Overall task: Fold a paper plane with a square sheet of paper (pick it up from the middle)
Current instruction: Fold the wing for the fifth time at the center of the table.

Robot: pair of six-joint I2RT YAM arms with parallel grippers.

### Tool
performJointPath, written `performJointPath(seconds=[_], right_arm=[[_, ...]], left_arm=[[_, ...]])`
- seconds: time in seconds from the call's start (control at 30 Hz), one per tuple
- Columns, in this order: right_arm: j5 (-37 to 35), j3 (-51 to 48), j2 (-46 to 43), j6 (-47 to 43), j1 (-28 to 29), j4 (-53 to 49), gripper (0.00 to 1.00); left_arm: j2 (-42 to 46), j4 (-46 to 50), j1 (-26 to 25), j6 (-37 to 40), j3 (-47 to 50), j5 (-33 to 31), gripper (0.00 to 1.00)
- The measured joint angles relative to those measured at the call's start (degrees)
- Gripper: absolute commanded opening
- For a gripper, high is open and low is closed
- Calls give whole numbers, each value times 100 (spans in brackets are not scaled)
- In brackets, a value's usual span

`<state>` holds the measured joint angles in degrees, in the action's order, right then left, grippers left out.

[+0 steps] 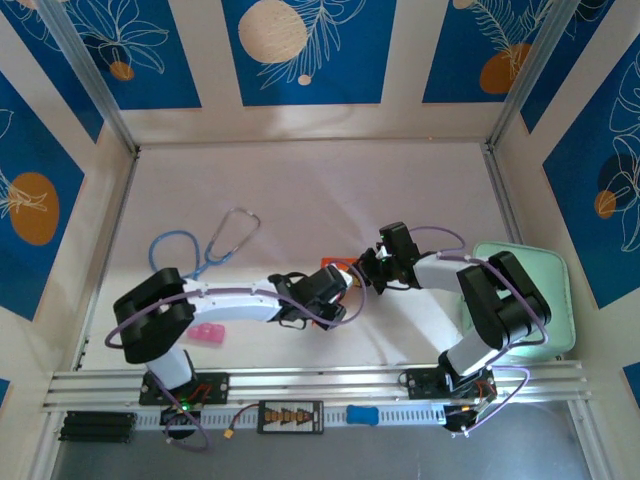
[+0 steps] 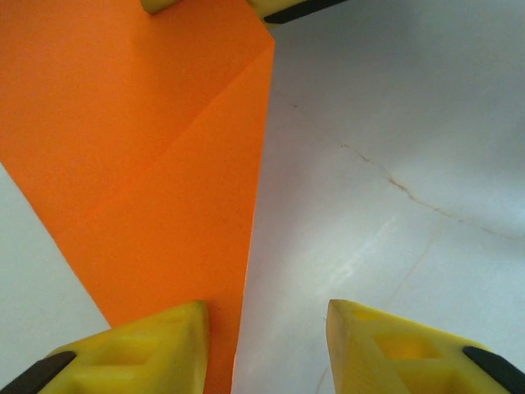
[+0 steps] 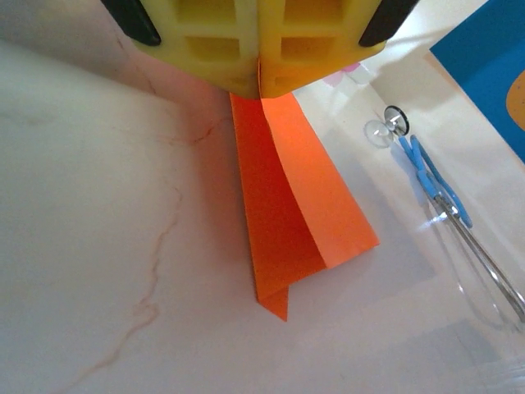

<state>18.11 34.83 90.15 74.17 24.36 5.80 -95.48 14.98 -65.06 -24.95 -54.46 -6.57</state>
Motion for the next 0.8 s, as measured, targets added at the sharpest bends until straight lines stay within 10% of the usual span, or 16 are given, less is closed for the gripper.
performJointPath(seconds=[0.8], right_arm=[[-146,0,-85,4,46,-247,0]], left_arm=[[-254,544,-236,105,-175,-1325,27]])
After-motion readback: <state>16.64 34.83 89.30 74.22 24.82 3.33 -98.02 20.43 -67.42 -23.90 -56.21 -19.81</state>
